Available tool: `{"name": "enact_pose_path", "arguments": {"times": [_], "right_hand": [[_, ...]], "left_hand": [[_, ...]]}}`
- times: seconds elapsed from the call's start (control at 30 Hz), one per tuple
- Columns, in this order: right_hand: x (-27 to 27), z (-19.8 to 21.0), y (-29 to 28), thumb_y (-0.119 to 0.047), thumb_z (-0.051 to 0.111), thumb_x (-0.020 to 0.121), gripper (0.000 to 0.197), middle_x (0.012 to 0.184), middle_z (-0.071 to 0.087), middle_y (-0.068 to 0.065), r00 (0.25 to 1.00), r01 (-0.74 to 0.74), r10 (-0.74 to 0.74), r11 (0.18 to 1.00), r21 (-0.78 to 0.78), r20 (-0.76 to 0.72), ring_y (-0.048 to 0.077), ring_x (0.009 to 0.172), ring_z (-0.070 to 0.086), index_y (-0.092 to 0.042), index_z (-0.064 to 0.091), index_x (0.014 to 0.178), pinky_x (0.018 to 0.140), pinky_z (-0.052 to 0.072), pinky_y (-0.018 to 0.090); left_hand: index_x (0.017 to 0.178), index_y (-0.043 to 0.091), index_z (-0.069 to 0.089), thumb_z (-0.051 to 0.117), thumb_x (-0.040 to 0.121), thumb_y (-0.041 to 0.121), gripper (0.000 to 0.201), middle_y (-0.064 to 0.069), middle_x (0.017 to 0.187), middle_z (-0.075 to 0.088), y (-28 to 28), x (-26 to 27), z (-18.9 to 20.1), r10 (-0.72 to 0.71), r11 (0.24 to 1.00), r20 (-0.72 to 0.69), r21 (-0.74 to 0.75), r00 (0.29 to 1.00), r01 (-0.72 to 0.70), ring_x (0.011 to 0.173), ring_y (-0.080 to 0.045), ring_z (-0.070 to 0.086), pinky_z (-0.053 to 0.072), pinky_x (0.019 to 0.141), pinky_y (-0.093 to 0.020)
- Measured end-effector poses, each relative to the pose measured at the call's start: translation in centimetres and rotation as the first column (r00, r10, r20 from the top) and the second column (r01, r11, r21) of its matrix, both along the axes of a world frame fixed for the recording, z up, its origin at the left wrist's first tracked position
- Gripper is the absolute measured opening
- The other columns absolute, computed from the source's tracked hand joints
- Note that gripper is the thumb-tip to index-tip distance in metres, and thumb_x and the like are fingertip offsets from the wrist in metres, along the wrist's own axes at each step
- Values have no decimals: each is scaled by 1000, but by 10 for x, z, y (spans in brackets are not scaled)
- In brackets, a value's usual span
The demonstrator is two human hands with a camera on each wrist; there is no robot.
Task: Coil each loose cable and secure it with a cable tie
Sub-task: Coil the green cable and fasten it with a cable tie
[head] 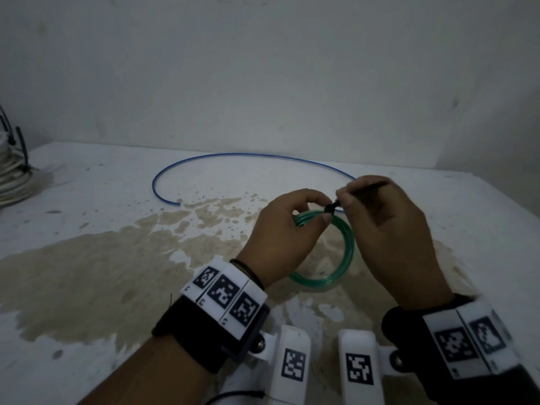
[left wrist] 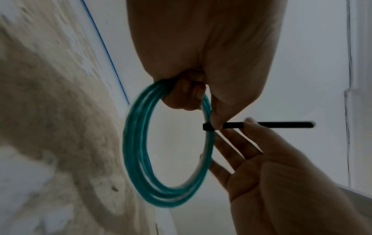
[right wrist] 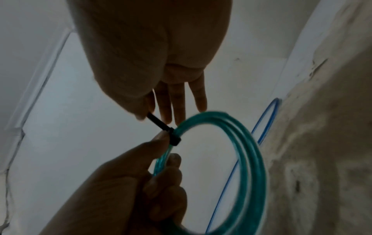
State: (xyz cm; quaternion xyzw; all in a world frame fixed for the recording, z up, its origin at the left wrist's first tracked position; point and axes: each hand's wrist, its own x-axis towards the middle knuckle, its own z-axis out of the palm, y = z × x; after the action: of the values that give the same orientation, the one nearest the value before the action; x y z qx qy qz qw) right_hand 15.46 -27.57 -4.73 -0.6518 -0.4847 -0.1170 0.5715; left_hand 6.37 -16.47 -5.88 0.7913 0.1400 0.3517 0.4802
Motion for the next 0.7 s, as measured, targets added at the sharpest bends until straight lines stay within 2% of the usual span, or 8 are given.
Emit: {"name": "enact_pose_path", "arguments": {"times": [0.07, 0.17, 0.3, 0.37, 0.43, 0.57, 0.63, 0.7], "right_hand": [[3, -4, 1, -12, 62, 89, 17, 81, 62, -19, 998, 15, -10, 997, -74, 66, -3, 81, 61, -29, 63, 86, 71, 42, 4], [10, -9, 2, -9, 61, 88, 11, 71, 56, -15, 978, 112, -93, 989, -96, 187, -5, 71, 55, -12, 67, 80, 67, 39, 3], [10, -14, 7, -14, 53, 90, 14, 80, 58, -4, 985, 98, -89, 994, -48, 150, 16, 73, 65, -7, 65, 88, 64, 57, 30], [8, -13, 9, -13, 51, 90, 12, 78, 56, -4, 984, 104, -98, 994, -30, 151, 16, 69, 64, -11, 62, 86, 61, 53, 15], [6, -8, 12, -10, 50, 90, 13, 71, 49, -11, 970, 141, -132, 990, -29, 204, 3, 65, 54, -18, 54, 81, 61, 40, 3], [-2, -1, 19, -10, 48, 89, 16, 68, 43, -17, 966, 125, -105, 989, -73, 236, -7, 69, 46, -21, 49, 77, 64, 34, 5], [-8, 3, 26, -11, 47, 89, 14, 70, 46, -16, 969, 81, -56, 992, -95, 240, -6, 71, 48, -19, 53, 78, 63, 34, 4], [-16, 8, 34, -13, 47, 88, 14, 72, 52, -11, 975, 27, 0, 993, -117, 223, 0, 72, 52, -15, 59, 82, 63, 37, 7]], "left_hand": [[93, 23, 67, 63, 90, 20, 6, 12, 76, 52, 0, 1, 1, -34, 995, -10, -95, 999, 33, 57, -4, 46, 40, 58, -21], [89, 15, 67, 55, 94, 17, 13, 10, 69, 56, 2, 1, 0, -61, 986, -37, -159, 997, 55, 48, 1, 44, 37, 56, -21], [84, 8, 64, 51, 96, 18, 19, 6, 69, 57, 3, 3, 0, 5, 990, -49, -140, 999, -12, 51, -1, 44, 40, 60, -26], [86, 8, 60, 49, 97, 19, 19, 4, 73, 58, 0, 2, 2, -15, 991, -78, -130, 997, 5, 53, -7, 45, 42, 59, -30], [86, 11, 55, 47, 98, 22, 18, 2, 75, 60, -2, 0, 8, -37, 997, -120, -78, 992, 28, 55, -11, 49, 46, 58, -35], [88, 17, 50, 41, 98, 18, 14, -16, 79, 60, 3, -9, 19, -34, 998, -199, 36, 979, 42, 64, -32, 56, 49, 60, -46], [92, 23, 48, 40, 98, 15, 13, -23, 81, 55, 4, -19, 23, -82, 996, -154, -55, 985, 74, 56, -25, 44, 38, 49, -39], [97, 26, 47, 43, 99, 25, 5, -19, 83, 56, 8, -31, 26, -99, 991, -105, -98, 990, 88, 51, -17, 40, 34, 46, -28]]}}
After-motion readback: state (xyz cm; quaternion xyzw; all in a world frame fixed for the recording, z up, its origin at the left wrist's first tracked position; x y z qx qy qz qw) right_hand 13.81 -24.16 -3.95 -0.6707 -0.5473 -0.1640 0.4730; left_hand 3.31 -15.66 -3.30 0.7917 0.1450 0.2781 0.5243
